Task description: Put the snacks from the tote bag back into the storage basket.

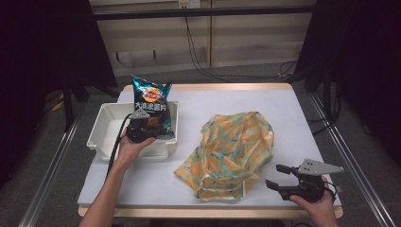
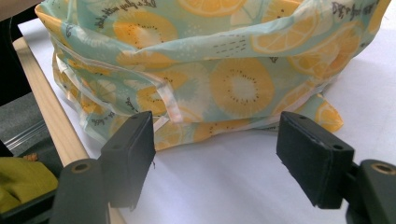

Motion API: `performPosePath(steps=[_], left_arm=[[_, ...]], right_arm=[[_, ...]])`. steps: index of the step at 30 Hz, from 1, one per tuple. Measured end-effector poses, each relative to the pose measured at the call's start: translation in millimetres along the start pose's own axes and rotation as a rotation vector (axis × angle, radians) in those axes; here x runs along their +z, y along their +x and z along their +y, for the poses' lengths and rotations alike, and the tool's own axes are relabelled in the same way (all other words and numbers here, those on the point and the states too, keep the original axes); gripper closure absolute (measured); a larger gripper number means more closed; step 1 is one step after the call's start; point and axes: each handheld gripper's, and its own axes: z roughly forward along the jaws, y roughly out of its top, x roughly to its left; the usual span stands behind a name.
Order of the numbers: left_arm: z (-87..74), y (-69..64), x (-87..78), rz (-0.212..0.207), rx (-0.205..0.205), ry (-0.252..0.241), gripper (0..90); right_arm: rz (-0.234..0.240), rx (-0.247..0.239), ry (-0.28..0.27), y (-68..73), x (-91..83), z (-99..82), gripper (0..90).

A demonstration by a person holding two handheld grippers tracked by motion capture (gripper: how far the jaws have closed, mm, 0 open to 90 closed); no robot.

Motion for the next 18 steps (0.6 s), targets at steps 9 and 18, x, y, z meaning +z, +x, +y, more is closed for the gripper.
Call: performPosePath(steps=[9,18], left_arm=[[-0.3,-9.1,-8.7,0.001,0.032,-0.024,72.2],[0.8,-20.2,-26.7,-0.021,0.056,-0.071,64.6]], right_arm=[[-0.001,-0.004,-0.002,0.4,0.4,-0.3,27.7],[-0.004,0.000,-0.003,0.3,-0.7,-0.2,27.7]])
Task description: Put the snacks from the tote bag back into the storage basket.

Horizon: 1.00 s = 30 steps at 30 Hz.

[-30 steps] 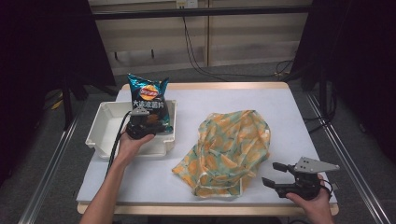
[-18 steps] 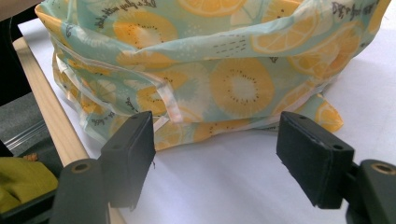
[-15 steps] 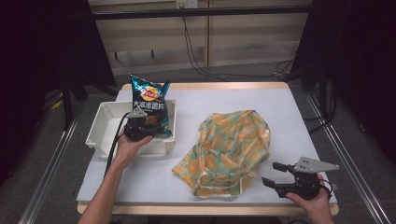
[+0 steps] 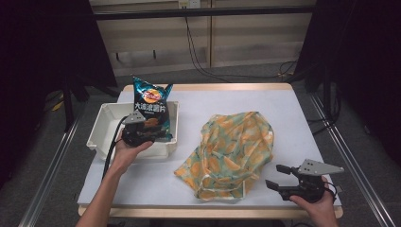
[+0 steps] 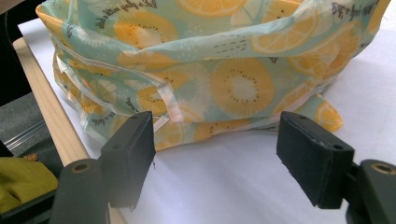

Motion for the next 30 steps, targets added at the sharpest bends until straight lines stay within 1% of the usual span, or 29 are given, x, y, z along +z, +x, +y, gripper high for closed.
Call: performPosePath(steps=[1,2,3,4,5,6,8,9,11,13,14,15,17,18,19,20,21,22,23,25,26,27,28,30], left_arm=[[0.3,-3.0,-3.6,-0.010,0.008,-0.006,63.4],[0.5,-6.0,-6.4,-0.003,0.012,-0.006,61.9],[-0.2,-8.2,-8.4,-0.011,0.009,-0.018,58.8],[-0.7,-10.2,-10.3,-0.012,0.005,-0.024,57.3],[-1.0,-11.7,-12.4,-0.010,0.009,-0.023,55.7],[-1.3,-13.5,-14.0,-0.004,0.002,-0.028,52.8],[-2.0,-16.1,-18.8,0.001,0.003,-0.031,46.2],[-2.8,-17.6,-20.5,0.002,-0.002,-0.042,42.3],[-4.1,-20.7,-25.7,0.022,0.002,-0.042,35.6],[-6.2,-23.9,-29.7,0.032,-0.004,-0.054,28.3],[-7.4,-24.9,-31.9,0.027,-0.001,-0.056,25.9],[-8.7,-26.8,-33.7,0.033,-0.004,-0.057,23.8],[-11.1,-31.3,-36.8,0.044,0.003,-0.051,18.2],[-12.4,-33.5,-37.8,0.036,0.001,-0.049,16.1],[-13.7,-35.2,-39.5,0.037,0.002,-0.049,14.4],[-15.3,-37.7,-41.5,0.047,-0.011,-0.058,12.5],[-16.4,-38.5,-42.9,0.043,-0.005,-0.058,11.0],[-17.6,-41.3,-45.3,0.063,-0.003,-0.055,10.8],[-19.5,-43.6,-48.5,0.077,-0.002,-0.064,10.7],[-22.5,-45.8,-52.5,0.058,-0.007,-0.069,10.5],[-23.8,-46.9,-54.0,0.057,-0.005,-0.065,9.9],[-26.9,-48.6,-56.1,0.046,-0.008,-0.058,8.6],[-29.6,-50.0,-57.7,0.052,-0.015,-0.062,8.4],[-34.7,-53.8,-60.7,0.048,-0.030,-0.061,7.1]], right_arm=[[0.002,0.000,-0.001,-0.1,-0.1,0.0,27.7],[0.001,-0.001,-0.001,-0.3,-0.2,-0.1,27.7],[0.001,-0.001,-0.001,-0.5,-0.2,-0.1,27.7],[0.001,-0.001,0.000,-0.6,-0.1,-0.1,27.7],[0.002,0.000,0.001,-0.4,0.1,-0.1,27.7],[0.000,-0.001,0.002,-0.2,0.3,-0.1,27.7],[0.002,0.000,0.001,-0.1,0.2,0.1,27.7],[0.004,-0.001,0.001,-0.2,-0.2,0.2,27.7],[0.001,-0.001,-0.004,-0.4,-0.5,0.1,27.7],[-0.002,0.002,-0.003,-0.9,-1.0,-0.2,27.7],[-0.002,0.000,-0.004,-1.4,-1.0,-0.3,27.6],[-0.005,0.003,-0.006,-1.2,-1.2,-0.2,27.3],[-0.003,0.003,-0.006,-1.2,-1.5,0.0,27.1],[-0.004,0.002,-0.008,-1.0,-1.5,0.1,27.0],[-0.004,0.000,-0.008,-0.9,-1.6,0.0,26.8],[-0.003,-0.001,-0.009,-0.7,-1.7,0.0,26.6],[-0.002,0.000,-0.008,-0.4,-1.9,0.0,26.4],[-0.004,0.000,-0.011,-0.2,-1.9,0.0,26.2],[-0.002,-0.001,-0.010,-0.2,-2.1,-0.1,26.1],[-0.003,-0.004,-0.011,-0.1,-2.4,-0.1,26.0],[-0.004,-0.005,-0.011,0.0,-2.7,-0.2,26.0],[-0.004,-0.004,-0.011,0.1,-3.1,-0.3,25.9],[-0.004,-0.003,-0.011,0.0,-3.5,-0.4,25.9],[-0.008,-0.001,-0.014,0.3,-3.9,-0.5,25.8]])
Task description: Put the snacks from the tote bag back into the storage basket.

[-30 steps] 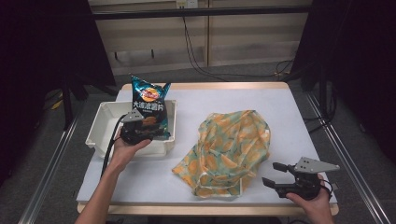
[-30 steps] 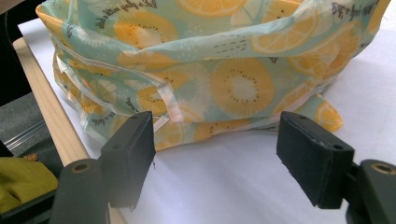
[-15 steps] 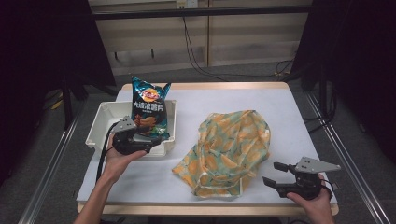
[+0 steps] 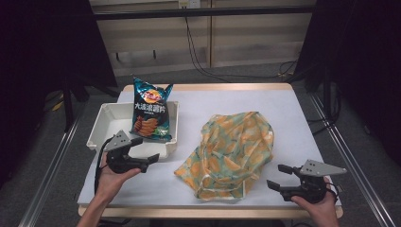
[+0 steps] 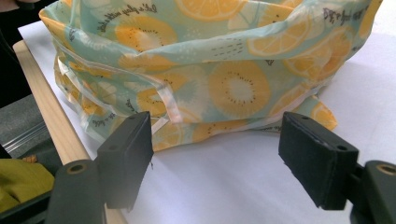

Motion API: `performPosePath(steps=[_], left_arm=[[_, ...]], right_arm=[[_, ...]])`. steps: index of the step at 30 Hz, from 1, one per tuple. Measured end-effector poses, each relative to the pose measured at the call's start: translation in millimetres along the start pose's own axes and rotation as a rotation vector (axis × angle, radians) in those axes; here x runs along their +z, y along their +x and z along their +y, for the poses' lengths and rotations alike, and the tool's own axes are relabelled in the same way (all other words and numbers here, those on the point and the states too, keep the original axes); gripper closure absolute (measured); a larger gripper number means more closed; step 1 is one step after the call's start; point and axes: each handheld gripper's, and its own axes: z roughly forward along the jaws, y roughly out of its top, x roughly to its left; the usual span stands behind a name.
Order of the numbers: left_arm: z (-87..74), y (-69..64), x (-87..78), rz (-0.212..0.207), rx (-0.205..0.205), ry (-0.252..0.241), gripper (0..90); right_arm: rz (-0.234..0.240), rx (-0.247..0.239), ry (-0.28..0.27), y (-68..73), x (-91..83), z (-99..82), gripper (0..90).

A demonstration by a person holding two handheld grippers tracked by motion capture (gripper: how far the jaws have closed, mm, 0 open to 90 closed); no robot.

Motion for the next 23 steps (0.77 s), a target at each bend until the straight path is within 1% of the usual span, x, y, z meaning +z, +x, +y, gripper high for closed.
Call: performPosePath(steps=[1,3,4,5,7,8,12,15,18,20,21,22,23], left_arm=[[-2.3,-2.4,-1.8,0.008,-0.009,-0.005,6.9],[-6.1,-6.9,-5.2,0.004,-0.017,-0.014,6.3],[-7.4,-8.8,-7.1,0.008,-0.015,-0.013,6.2],[-8.6,-11.4,-8.7,0.012,-0.024,-0.018,6.2],[-11.1,-16.3,-11.8,0.010,-0.022,-0.017,5.6],[-12.9,-19.1,-13.3,0.024,-0.023,-0.017,5.6],[-21.4,-26.6,-18.8,0.040,-0.033,-0.010,5.6],[-29.0,-30.6,-22.0,0.056,-0.039,-0.021,5.6],[-38.5,-31.6,-22.4,0.068,-0.058,-0.027,5.7],[-44.2,-30.5,-22.4,0.074,-0.058,-0.024,6.7],[-47.2,-27.7,-21.9,0.077,-0.060,-0.010,7.3],[-48.6,-24.8,-21.3,0.078,-0.080,0.001,7.3],[-49.2,-22.5,-22.3,0.081,-0.095,-0.002,7.2]], right_arm=[[0.004,0.000,0.000,-0.1,-0.1,0.0,25.8],[0.004,-0.002,0.000,-0.2,-0.5,-0.1,25.8],[0.004,-0.002,0.000,-0.1,-0.7,-0.1,25.8],[0.004,-0.001,0.000,0.0,-0.7,-0.2,25.7],[0.004,-0.001,0.000,0.1,-0.7,-0.3,25.7],[0.003,-0.001,-0.001,0.2,-0.9,-0.3,25.7],[-0.004,0.002,-0.002,-0.7,-1.9,-0.9,25.7],[-0.004,0.003,-0.003,-1.5,-1.8,-1.2,25.7],[-0.005,0.005,-0.003,-1.8,-1.5,-1.2,25.7],[-0.004,0.005,0.000,-2.4,-0.6,-1.4,25.7],[-0.007,0.007,0.003,-2.9,0.0,-1.9,25.7],[-0.009,0.011,0.007,-3.6,0.7,-2.6,25.6],[-0.015,0.009,0.007,-4.1,1.1,-3.0,25.3]])
